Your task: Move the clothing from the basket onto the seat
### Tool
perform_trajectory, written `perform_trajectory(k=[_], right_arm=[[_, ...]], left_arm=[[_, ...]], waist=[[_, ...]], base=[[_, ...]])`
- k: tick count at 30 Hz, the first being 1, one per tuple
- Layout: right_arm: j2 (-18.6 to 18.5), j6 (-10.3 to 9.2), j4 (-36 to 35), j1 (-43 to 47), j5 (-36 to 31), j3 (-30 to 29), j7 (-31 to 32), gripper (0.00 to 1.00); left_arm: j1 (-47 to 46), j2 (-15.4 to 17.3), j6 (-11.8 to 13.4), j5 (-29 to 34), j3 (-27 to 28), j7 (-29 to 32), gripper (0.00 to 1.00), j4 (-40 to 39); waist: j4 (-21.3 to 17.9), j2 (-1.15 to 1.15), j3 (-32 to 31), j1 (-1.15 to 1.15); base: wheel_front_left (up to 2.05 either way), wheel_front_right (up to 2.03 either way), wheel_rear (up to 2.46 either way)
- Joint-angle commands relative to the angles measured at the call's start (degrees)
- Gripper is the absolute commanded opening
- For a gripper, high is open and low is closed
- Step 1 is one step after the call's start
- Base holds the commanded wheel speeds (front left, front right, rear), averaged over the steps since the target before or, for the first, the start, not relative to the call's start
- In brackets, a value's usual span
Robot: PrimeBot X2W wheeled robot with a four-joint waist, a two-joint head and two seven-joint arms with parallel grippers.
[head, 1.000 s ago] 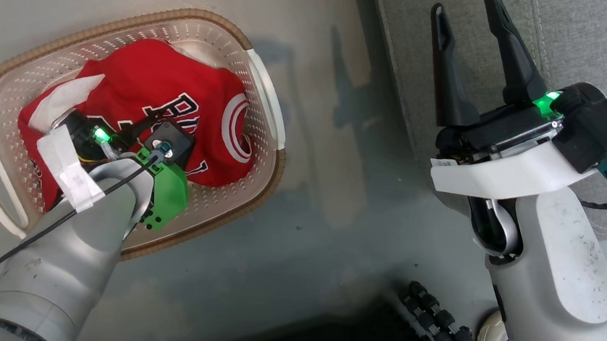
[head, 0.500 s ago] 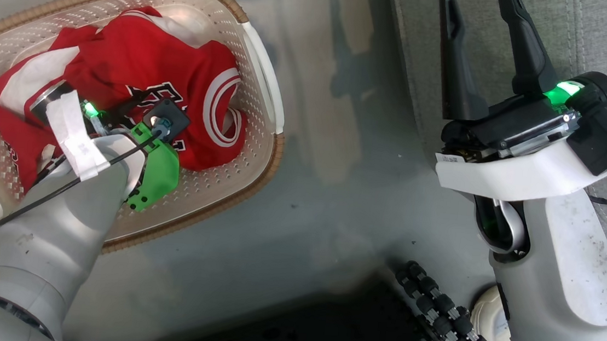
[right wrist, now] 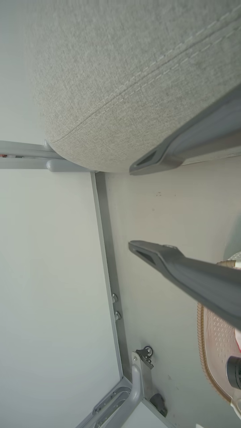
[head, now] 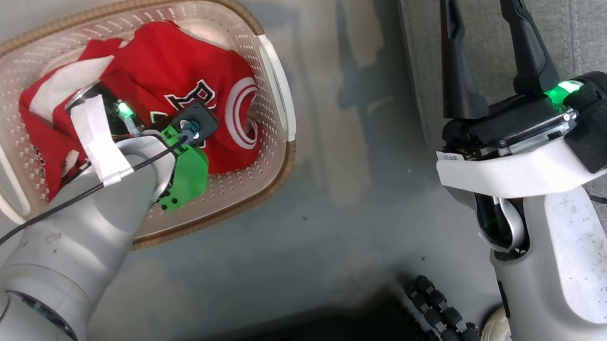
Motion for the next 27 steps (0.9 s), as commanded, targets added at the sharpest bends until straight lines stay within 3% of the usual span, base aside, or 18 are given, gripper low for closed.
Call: perform_trajectory(k=[1,12,27], right_arm=[[-0.15,0.0,0.51,0.62,-0.47,-0.3,-0.26,1.0],[-0.17,0.0,3.8,3.29,-2.35,-1.39,-0.26,1.0],[-0.17,-0.01,7.79,8.88,-4.05,-3.16,-0.26,1.0]], left_arm=[[0.66,-0.4,0.0,-0.65,-0.27,-0.71,0.0,-0.32],[4.63,-1.92,-0.01,-5.08,-2.3,-2.49,0.0,-7.93],[16.22,-0.26,0.87,-9.14,6.55,-2.41,0.0,-25.49]], waist=[[1.29,0.0,-2.59,0.0],[5.65,0.0,-11.5,0.0],[10.37,0.0,-24.29,0.0]], base=[[0.0,0.0,0.0],[0.0,0.0,0.0],[0.0,0.0,0.0]])
